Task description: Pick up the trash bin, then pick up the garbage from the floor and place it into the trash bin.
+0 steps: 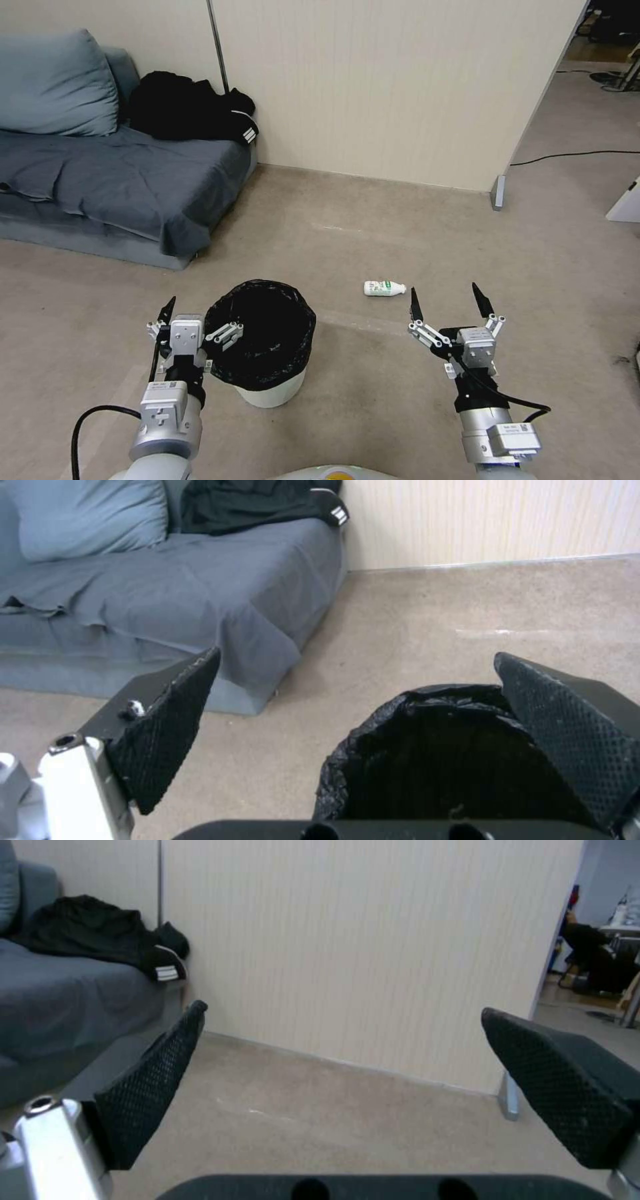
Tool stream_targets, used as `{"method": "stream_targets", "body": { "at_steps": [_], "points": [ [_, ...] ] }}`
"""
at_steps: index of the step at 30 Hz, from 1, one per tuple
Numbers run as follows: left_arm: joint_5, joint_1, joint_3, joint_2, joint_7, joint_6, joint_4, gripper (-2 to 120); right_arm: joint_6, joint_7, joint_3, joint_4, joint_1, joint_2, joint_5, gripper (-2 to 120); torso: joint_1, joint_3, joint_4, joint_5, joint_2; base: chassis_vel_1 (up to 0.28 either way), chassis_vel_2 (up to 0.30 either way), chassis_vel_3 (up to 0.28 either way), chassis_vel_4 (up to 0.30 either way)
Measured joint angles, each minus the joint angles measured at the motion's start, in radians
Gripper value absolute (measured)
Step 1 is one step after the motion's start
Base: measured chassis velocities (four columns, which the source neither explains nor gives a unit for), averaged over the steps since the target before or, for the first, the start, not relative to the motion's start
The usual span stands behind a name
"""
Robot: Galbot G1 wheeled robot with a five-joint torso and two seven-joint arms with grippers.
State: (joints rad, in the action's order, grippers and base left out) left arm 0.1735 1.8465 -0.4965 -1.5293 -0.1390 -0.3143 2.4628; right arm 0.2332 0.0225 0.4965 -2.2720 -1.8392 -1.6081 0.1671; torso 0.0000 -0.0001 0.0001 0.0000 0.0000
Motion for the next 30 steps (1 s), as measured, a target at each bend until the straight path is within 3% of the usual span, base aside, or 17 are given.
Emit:
{"method": "stream_targets", "body": {
  "at_steps": [9, 11, 15, 22, 23, 30],
  "points": [
    [-0.007, -0.001, 0.001, 0.002, -0.028, -0.037, -0.002, 100, 0.001, 0.001, -0.001, 0.003, 0.000, 0.000, 0.000, 100, 0.000, 0.000, 0.0000, 0.0001, 0.000, 0.000, 0.000, 0.000, 0.000],
    [-0.049, -0.023, -0.003, 0.006, -0.057, -0.106, -0.014, 100, 0.003, 0.003, -0.001, 0.006, 0.000, 0.000, 0.000, 100, 0.000, 0.000, -0.0001, 0.0000, 0.000, 0.000, 0.000, 0.000, 0.000],
    [-0.096, -0.067, -0.015, 0.012, -0.073, -0.161, -0.042, 100, 0.005, 0.003, -0.001, 0.010, 0.002, 0.000, 0.000, 100, 0.000, 0.000, 0.0001, -0.0001, 0.000, 0.000, 0.000, 0.000, 0.000],
    [-0.187, -0.220, -0.044, 0.043, -0.110, -0.241, -0.136, 100, 0.022, 0.005, 0.015, 0.031, 0.036, 0.000, -0.001, 100, 0.000, 0.000, -0.0001, 0.0000, 0.000, 0.000, 0.000, 0.000, 0.000],
    [-0.214, -0.266, -0.048, 0.049, -0.151, -0.300, -0.178, 100, 0.022, 0.006, 0.017, 0.032, 0.040, 0.000, -0.007, 100, 0.000, 0.000, -0.0001, -0.0001, 0.000, 0.000, 0.000, 0.000, 0.000],
    [-0.263, -0.332, -0.048, 0.045, -0.211, -0.382, -0.296, 99, 0.041, 0.024, 0.016, 0.049, 0.025, 0.000, 0.004, 100, 0.000, 0.000, -0.0001, 0.0001, 0.000, 0.000, 0.000, 0.000, 0.000]
  ]
}}
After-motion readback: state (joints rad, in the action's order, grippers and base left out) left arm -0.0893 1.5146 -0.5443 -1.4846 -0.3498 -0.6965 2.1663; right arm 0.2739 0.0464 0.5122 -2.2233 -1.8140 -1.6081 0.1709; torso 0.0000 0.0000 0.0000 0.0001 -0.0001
